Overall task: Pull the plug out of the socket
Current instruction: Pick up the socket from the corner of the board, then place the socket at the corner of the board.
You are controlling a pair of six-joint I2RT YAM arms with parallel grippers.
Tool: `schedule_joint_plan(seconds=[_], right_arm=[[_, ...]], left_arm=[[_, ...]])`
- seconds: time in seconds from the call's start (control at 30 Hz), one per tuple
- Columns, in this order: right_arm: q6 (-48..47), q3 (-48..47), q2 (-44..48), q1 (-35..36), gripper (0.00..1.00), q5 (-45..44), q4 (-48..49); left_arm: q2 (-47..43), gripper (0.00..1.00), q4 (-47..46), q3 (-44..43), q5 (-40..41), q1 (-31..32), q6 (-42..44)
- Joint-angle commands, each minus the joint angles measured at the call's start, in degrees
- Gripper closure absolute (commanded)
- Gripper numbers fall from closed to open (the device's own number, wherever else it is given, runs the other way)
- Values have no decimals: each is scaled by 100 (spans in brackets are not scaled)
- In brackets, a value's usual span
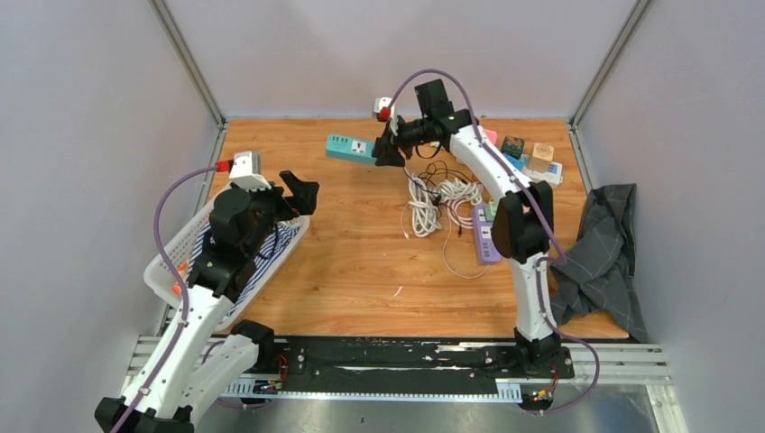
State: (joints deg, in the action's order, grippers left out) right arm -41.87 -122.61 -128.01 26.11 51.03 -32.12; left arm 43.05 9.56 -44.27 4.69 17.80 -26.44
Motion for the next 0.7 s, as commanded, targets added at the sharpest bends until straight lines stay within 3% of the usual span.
schedule_joint_plan(seconds=[0.0,0.37,0.67], right_arm=[[283,425,848,-44,100,557,49],[-125,3149,2990,-54,100,992,-93],[-2324,5170,4345,-71,100,315,-1580]], left_arm=[[-302,0,217,77,24,-40,115],[-925,0,226,295,-217,-40,46],[-842,1,-501,888,-968,-40,-625]])
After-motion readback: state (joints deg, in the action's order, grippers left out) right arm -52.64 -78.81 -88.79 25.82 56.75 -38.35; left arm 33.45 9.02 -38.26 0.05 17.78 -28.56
